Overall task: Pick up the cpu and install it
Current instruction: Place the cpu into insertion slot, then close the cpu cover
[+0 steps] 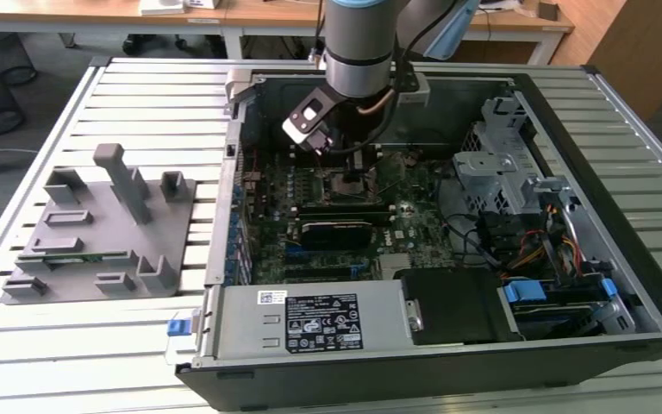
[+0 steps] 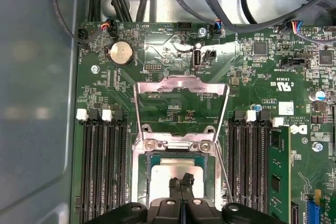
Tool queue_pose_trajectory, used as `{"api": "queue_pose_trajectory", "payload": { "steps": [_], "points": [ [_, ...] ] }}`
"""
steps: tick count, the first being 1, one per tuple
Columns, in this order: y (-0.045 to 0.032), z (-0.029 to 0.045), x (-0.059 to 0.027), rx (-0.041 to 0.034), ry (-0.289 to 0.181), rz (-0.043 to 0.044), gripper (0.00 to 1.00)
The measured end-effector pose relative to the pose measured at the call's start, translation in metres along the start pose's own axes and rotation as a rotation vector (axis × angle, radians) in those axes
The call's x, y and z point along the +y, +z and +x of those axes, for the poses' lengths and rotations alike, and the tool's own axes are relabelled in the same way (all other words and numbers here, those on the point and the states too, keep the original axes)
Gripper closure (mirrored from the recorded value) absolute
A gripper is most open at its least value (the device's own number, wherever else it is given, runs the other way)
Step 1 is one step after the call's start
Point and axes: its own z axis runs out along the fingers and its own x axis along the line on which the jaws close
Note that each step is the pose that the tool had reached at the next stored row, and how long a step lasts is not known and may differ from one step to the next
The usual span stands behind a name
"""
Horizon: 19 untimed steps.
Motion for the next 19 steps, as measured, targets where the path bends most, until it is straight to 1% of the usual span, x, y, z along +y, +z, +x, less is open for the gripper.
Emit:
{"api": "queue_pose_trajectory", "payload": {
  "steps": [1, 19],
  "points": [
    [-0.0002, 0.0, 0.0, -0.0001, 0.0, 0.0, 0.89],
    [-0.0053, 0.0001, 0.0003, -0.0007, 0.0, 0.0001, 0.89]
  ]
}}
